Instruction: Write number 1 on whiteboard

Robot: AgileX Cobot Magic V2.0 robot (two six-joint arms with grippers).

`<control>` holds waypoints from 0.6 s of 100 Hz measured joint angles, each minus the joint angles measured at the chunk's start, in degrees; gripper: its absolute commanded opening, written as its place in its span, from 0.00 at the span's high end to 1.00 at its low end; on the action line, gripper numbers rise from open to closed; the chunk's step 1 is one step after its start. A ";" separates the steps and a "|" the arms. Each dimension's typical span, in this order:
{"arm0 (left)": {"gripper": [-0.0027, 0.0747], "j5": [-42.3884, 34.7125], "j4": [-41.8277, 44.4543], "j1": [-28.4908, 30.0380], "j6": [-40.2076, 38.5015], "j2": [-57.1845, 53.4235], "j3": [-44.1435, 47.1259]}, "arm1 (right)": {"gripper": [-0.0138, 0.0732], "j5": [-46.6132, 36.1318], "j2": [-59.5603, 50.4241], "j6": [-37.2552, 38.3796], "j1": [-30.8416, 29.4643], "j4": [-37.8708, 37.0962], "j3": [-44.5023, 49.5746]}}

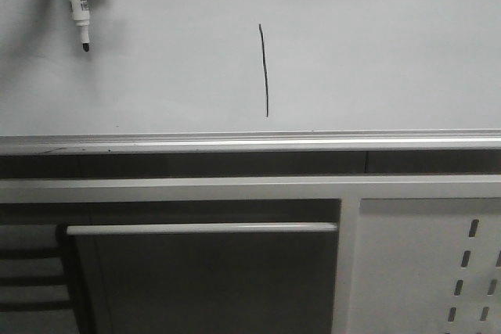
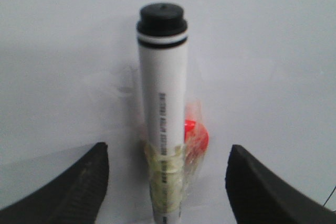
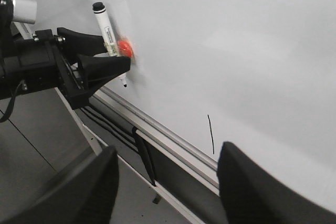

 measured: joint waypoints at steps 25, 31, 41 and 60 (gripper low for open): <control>0.31 3.82 -0.24 0.36 0.78 -2.87 0.00 | 0.41 0.00 -0.02 0.00 0.00 -0.26 0.00; 0.32 4.67 -0.14 0.56 1.16 -5.06 0.37 | 0.41 0.25 -0.13 0.00 0.00 -0.37 0.00; 0.34 6.52 -0.01 0.69 1.81 -10.21 2.19 | 0.44 0.79 -0.69 0.00 0.00 -1.12 0.00; 0.55 8.13 0.13 0.69 3.78 -21.46 5.57 | 0.69 1.37 -2.76 0.00 0.00 -2.71 0.00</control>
